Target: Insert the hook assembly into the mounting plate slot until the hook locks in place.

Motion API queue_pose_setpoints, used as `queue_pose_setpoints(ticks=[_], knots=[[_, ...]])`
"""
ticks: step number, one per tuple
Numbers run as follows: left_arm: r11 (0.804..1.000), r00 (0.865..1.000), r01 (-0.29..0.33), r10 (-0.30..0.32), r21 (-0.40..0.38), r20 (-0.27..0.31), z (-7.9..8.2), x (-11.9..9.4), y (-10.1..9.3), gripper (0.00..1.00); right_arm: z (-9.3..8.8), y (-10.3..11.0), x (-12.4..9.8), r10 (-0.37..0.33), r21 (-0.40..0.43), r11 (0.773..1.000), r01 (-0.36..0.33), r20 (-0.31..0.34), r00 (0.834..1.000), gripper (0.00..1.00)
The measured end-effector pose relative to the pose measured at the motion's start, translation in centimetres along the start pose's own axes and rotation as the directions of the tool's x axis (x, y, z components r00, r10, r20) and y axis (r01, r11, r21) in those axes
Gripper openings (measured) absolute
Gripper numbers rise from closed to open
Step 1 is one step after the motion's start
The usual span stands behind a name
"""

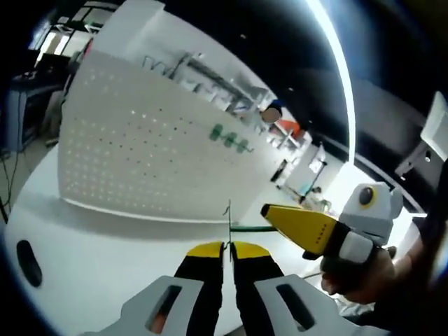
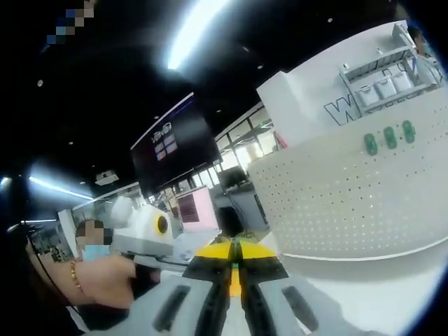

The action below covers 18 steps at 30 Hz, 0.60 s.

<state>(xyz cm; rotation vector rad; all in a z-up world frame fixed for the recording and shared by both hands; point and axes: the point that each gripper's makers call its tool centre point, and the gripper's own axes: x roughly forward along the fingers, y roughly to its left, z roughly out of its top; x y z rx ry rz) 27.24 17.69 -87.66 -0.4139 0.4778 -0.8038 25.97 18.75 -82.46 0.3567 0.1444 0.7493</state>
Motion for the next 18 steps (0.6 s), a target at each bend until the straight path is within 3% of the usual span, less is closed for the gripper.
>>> queue_pose_setpoints(ticks=[6, 9, 15, 18], knots=[[1.0, 1.0, -0.005, 0.005, -0.009, -0.009, -0.5, -0.3, 0.3, 0.03, -0.5, -0.2, -0.1, -0.016, -0.019, 1.0, 0.016, -0.023, 1.0, 0.0], [0.999, 0.999, -0.03, 0.03, 0.033, -0.013, -0.8, -0.2, 0.5, 0.02, -1.0, -0.3, -0.1, -0.026, -0.027, 0.999, 0.025, -0.041, 0.999, 0.0], [0.999, 0.999, -0.033, 0.034, 0.042, -0.021, -0.9, -0.1, 0.5, 0.01, -1.4, -0.6, -0.3, -0.029, -0.016, 0.999, 0.028, -0.067, 0.997, 0.01], [0.998, 0.999, -0.04, 0.041, 0.043, -0.02, -0.9, 0.0, 0.6, 0.01, -1.1, -0.9, -0.7, -0.041, 0.009, 0.999, 0.042, -0.054, 0.998, 0.07]])
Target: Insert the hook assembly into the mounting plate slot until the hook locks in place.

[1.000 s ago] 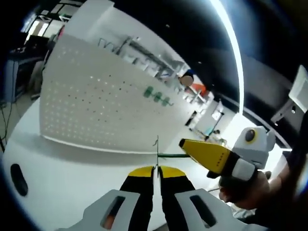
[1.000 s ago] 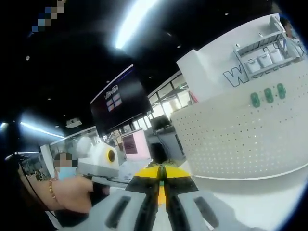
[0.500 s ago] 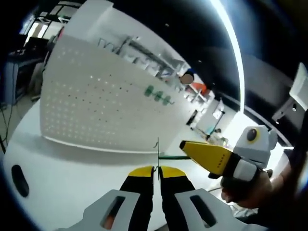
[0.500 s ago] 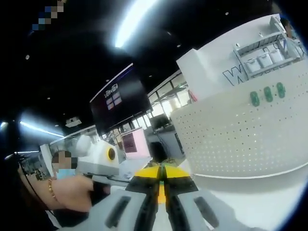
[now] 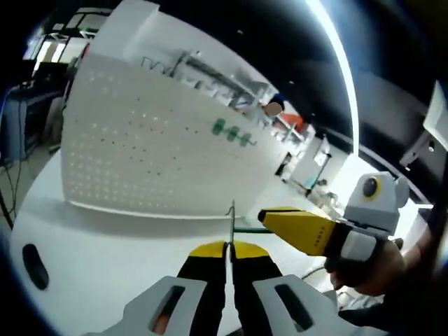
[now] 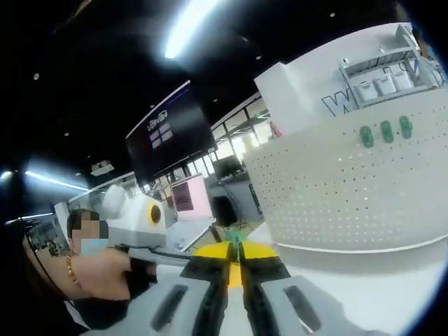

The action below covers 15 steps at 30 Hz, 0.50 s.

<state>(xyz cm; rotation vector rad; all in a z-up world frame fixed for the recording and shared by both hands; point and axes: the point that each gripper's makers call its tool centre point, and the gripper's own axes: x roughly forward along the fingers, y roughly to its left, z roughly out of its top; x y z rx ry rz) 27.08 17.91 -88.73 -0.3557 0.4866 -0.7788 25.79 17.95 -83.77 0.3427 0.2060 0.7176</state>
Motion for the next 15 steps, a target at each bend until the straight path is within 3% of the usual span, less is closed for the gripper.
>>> queue_pose_setpoints(ticks=[4, 6, 15], knots=[[1.0, 1.0, -0.022, 0.022, 0.018, -0.003, 0.0, -0.2, 0.6, 0.01, 1.0, -0.3, -0.8, 0.0, 0.03, 1.0, -0.001, 0.032, 1.0, 0.09], [0.997, 0.999, -0.048, 0.049, 0.067, -0.012, -0.1, -0.4, 1.0, 0.01, 1.1, -0.3, -1.0, 0.011, 0.056, 0.998, -0.013, 0.027, 1.0, 0.1], [0.983, 1.0, -0.022, 0.024, 0.18, -0.008, 0.3, 0.1, -0.5, 0.01, -0.4, 0.1, -0.5, 0.039, 0.086, 0.996, -0.037, -0.029, 0.999, 0.1]])
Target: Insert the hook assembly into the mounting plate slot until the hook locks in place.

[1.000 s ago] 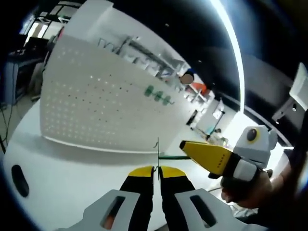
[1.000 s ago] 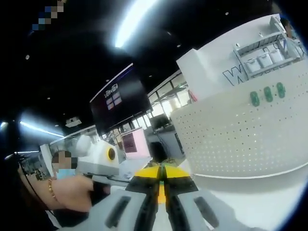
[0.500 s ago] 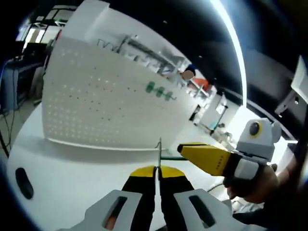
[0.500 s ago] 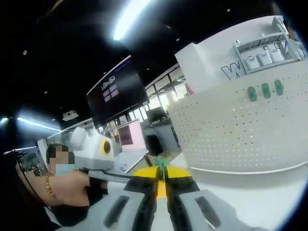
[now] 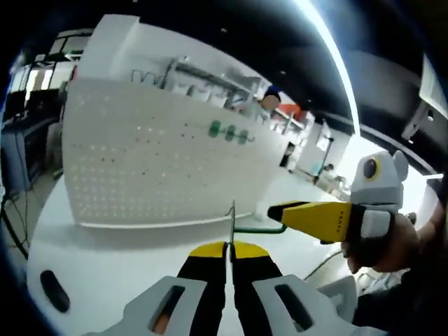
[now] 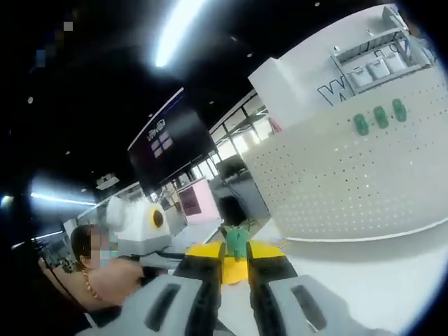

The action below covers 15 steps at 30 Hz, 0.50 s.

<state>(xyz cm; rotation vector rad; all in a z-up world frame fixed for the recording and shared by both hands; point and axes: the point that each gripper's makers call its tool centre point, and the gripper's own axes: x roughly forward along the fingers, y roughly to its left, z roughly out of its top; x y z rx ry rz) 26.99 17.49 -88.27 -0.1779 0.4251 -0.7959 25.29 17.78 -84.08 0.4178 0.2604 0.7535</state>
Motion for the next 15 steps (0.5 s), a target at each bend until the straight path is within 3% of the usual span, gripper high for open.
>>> queue_pose_setpoints(ticks=[5, 15], knots=[[0.997, 1.0, 0.017, -0.018, 0.079, 0.013, 0.39, 0.15, -1.0, 0.01, -0.7, -0.09, 0.44, -0.034, -0.045, 0.998, 0.034, -0.01, 0.999, 0.09], [0.996, 1.0, 0.024, -0.026, 0.088, 0.016, 0.37, 0.26, -0.98, 0.01, -0.43, -0.18, 0.43, -0.058, -0.074, 0.995, 0.06, 0.019, 0.998, 0.01]])
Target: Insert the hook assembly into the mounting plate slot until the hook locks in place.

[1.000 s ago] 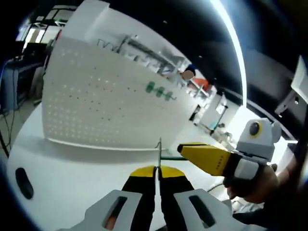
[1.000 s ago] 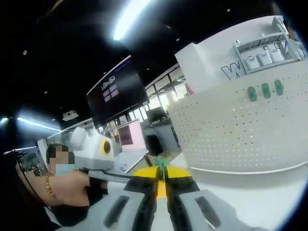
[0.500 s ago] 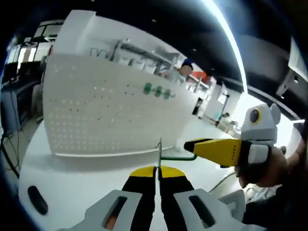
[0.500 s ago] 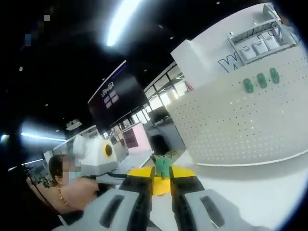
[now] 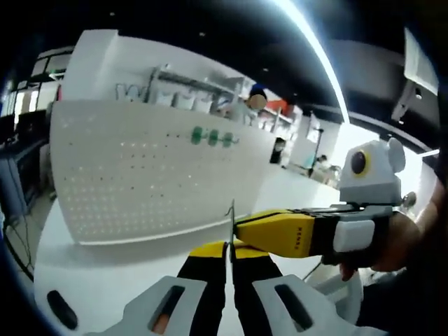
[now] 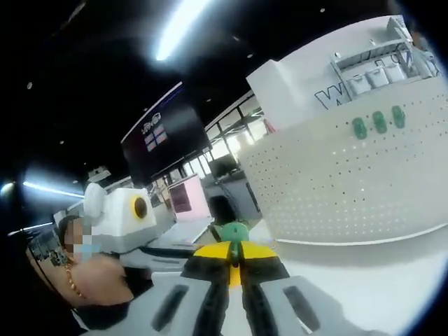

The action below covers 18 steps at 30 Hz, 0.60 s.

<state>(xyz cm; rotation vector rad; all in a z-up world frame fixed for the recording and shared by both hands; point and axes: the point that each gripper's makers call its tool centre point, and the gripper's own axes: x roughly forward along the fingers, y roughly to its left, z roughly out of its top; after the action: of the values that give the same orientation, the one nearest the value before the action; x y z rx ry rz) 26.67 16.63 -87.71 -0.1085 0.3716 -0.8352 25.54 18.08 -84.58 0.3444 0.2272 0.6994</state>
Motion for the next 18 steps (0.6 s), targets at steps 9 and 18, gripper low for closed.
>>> queue_pose_setpoints(ticks=[9, 18], knots=[[0.999, 1.0, 0.02, -0.02, 0.029, -0.018, -0.47, 0.05, 0.19, 0.03, -0.42, -0.21, 0.03, 0.006, -0.002, 1.0, -0.006, -0.008, 1.0, 0.0], [0.993, 0.999, 0.041, -0.038, 0.11, -0.026, -0.58, 0.2, 0.13, 0.16, -0.63, -0.52, 0.12, 0.007, -0.006, 1.0, -0.007, -0.021, 1.0, 0.0]])
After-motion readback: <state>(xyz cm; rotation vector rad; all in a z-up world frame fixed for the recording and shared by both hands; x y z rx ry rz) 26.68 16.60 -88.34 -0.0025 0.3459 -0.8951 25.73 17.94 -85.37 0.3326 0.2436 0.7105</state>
